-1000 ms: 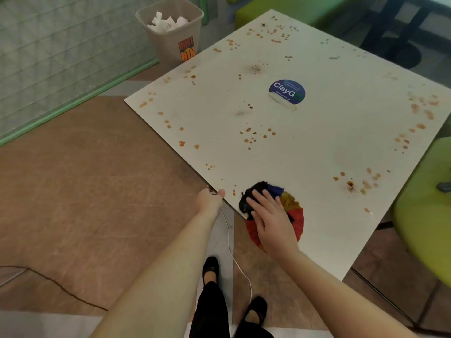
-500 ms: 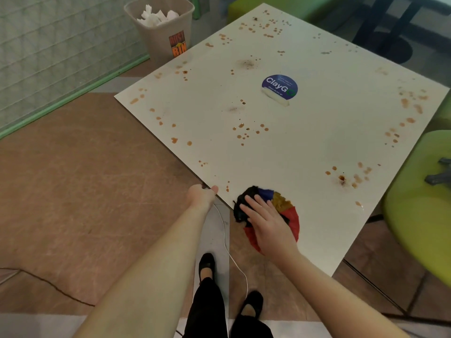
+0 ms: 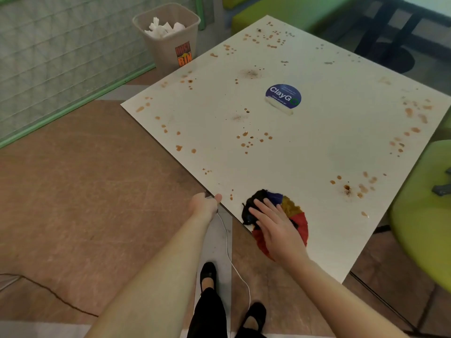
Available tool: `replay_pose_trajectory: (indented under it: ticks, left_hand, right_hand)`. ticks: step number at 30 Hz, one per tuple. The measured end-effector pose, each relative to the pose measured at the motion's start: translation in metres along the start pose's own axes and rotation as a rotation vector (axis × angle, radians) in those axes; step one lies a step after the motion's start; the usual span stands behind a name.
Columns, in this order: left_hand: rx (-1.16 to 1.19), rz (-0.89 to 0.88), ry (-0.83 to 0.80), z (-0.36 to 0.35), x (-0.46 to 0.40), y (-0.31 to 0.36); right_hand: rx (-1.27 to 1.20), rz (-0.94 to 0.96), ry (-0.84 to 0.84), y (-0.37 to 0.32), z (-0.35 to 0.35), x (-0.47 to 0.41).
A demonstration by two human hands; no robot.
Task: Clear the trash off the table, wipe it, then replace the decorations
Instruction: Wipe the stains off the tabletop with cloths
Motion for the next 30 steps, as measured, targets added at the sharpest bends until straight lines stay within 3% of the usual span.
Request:
replay_pose_trajectory:
  ticks: [2,8,16,18,22,27,30]
  left_hand:
    - [0.020,-0.011,0.001,0.001,0.003,0.002]
    - [0.133,-0.040,-0.024,0.000,0.011,0.001]
    - [0.266,0.033,-0.145,0.006,0.007,-0.002]
    - [0.285,0.016,-0.147,0.005,0.004,-0.002]
    - [0.284,0.003,-0.125,0.003,0.003,-0.004]
    - [0.287,-0.003,-0.132,0.005,0.007,-0.002]
    - [0.276,-0.005,-0.141,0.006,0.008,-0.002]
  right_hand:
    - [0.020,0.046,-0.030,0.018,0.012,-0.001]
    - [-0.022,-0.361,0.084,0.020,0.000,-0.069]
    - [-0.081,0.001,0.008,-0.007,-0.009,-0.047]
    - [-0.067,-0.025,0.048,0.010,-0.002,-0.050]
    - [-0.084,-0.308,0.172,0.008,-0.010,-0.087]
    - [-0.091,-0.036,0.039,-0.029,-0.028,-0.058]
    - [-0.053,-0.021,0.040,-0.005,-0.016,-0.057]
Point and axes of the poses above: each hand's wrist, its own x-axis away from the middle knuckle, its own z-axis out of the back of the hand, y = z × x, the point moved 1 cm from there along -x, towards the middle knuckle, and after that the axes turned 9 degrees about z, right-handed, at the moved point
